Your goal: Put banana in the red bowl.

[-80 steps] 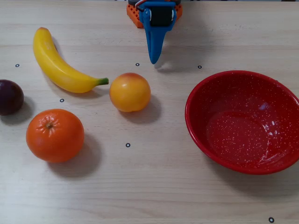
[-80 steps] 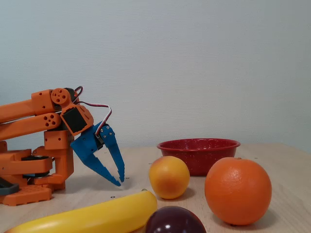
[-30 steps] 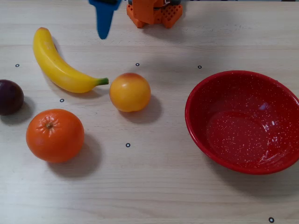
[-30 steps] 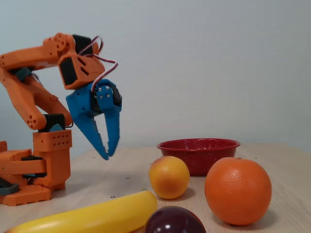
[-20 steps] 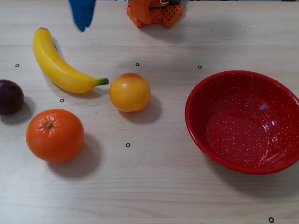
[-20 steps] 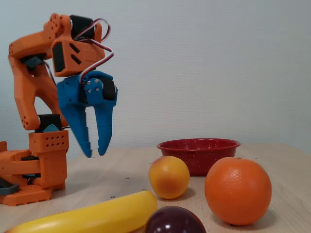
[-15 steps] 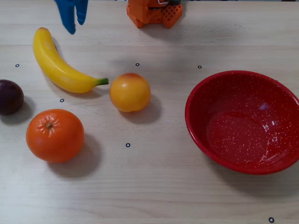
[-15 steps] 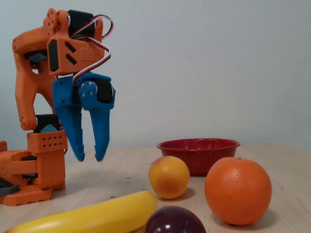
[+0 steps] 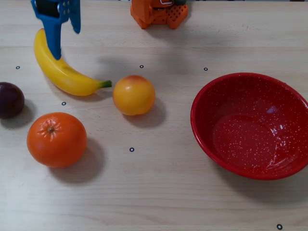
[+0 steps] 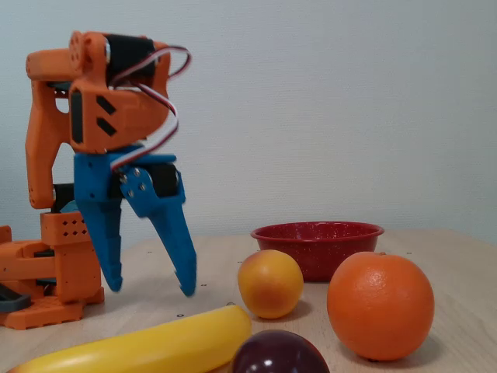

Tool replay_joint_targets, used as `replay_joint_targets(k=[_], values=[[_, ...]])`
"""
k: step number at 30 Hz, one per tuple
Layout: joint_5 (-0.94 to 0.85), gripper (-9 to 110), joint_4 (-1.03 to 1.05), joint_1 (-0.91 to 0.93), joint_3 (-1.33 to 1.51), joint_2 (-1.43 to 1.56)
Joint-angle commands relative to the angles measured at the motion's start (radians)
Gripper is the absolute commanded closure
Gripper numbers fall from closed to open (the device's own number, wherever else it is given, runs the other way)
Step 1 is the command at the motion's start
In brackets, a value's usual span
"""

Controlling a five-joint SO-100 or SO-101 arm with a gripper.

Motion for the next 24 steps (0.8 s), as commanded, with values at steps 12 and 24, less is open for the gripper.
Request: replay_joint_targets(k=[12,24], values=[[-0.037,62,-0.081,-0.023,-0.201,-0.109],[-0.049,60,-0.087,-0.023,-0.207,-0.192]])
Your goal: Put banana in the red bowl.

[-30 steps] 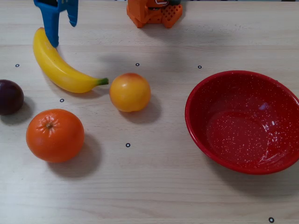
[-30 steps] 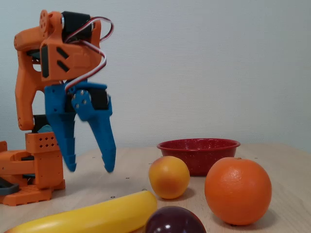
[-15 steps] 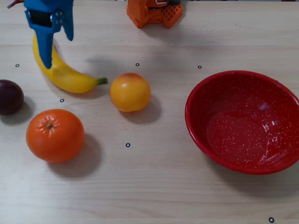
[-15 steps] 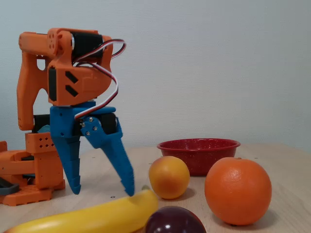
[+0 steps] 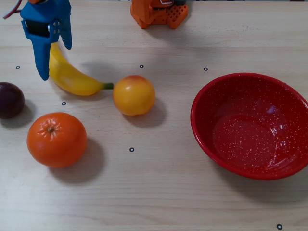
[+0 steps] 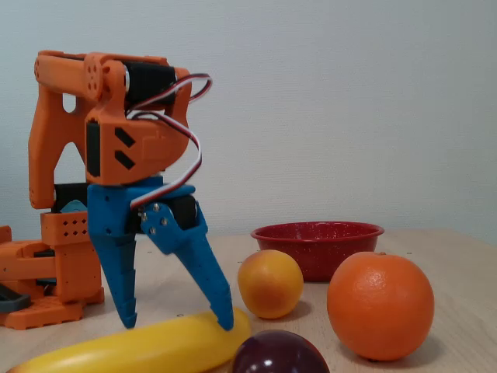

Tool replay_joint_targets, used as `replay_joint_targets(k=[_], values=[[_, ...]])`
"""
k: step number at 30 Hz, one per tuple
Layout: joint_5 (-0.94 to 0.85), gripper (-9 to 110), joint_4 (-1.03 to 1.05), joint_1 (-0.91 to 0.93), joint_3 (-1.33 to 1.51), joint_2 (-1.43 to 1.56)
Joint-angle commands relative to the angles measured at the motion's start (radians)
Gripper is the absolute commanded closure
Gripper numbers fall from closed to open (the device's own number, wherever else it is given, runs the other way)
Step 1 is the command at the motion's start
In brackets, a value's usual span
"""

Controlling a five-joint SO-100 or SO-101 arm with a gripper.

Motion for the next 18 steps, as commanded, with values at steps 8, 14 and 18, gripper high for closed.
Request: replay_joint_targets(k=[8,14,18], values=[[-0.021,59,-0.038,-0.025,-0.086,-0.052],[-0.02,60,-0.066,-0.031,-0.104,-0.106],[-0.017,62,-0.087,-0.032,-0.103,-0.115]])
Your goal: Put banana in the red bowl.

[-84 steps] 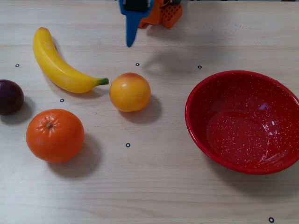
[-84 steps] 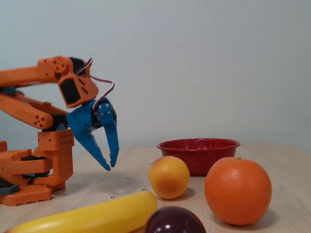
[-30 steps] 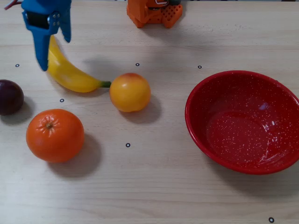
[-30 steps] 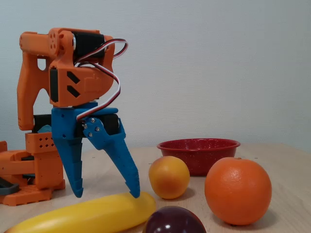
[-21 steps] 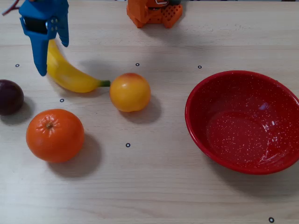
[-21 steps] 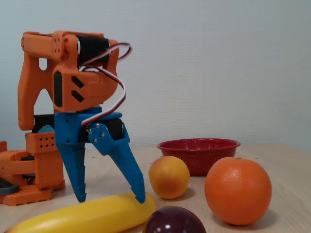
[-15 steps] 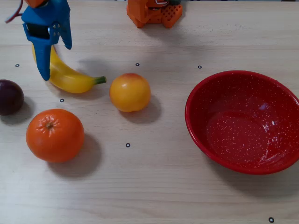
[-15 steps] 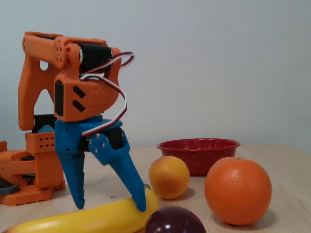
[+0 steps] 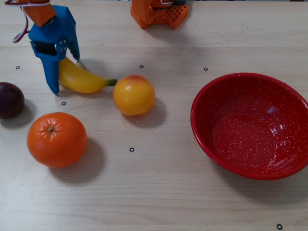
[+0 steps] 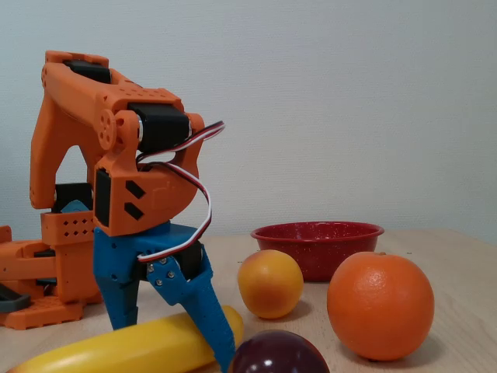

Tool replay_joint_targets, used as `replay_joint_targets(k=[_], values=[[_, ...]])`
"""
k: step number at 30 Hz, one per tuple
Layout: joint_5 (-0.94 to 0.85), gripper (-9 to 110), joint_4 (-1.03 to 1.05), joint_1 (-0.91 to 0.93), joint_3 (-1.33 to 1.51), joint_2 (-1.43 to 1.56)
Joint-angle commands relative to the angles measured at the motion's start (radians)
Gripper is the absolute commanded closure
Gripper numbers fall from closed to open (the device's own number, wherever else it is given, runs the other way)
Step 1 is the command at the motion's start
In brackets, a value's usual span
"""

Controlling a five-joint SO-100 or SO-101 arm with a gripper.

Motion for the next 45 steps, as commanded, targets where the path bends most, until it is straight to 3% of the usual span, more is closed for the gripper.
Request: replay_joint_targets(k=[1,18,24,45], values=[[-0.017,63,-0.021,-0.025,-0.097,0.043],[-0.025,80,-0.098,-0.025,0.015,0.098],[-0.025,102,-0.089,-0.026,0.023,0.114],[-0.058,102,0.075,-0.012,-0.147,0.183]])
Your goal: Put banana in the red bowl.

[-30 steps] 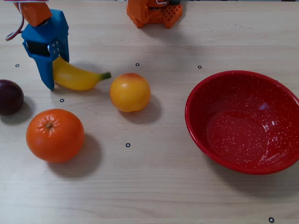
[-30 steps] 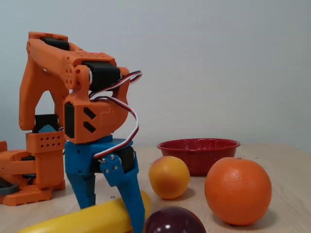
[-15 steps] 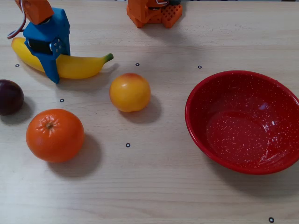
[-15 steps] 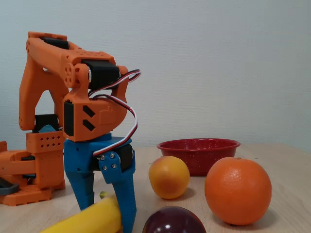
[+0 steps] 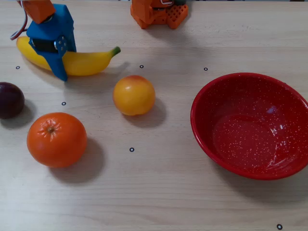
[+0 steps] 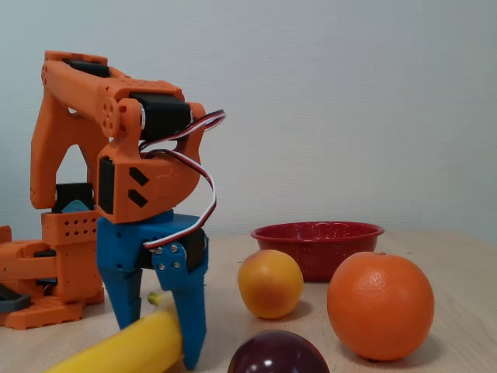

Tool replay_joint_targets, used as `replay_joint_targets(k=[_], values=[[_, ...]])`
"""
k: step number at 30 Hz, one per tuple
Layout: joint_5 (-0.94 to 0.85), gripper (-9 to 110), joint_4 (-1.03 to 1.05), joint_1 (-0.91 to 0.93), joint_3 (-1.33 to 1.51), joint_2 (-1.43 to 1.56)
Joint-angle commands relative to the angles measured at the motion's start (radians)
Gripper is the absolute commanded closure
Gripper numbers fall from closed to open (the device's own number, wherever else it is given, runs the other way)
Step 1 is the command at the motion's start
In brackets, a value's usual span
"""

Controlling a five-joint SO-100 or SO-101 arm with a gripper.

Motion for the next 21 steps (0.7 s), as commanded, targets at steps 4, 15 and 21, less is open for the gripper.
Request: replay_joint_targets(k=[4,15,21], values=[[-0.026,102,0.081,-0.003,-0.193,0.17],[-0.075,102,0.222,-0.057,-0.321,0.291],[-0.077,102,0.278,-0.133,-0.377,0.371]])
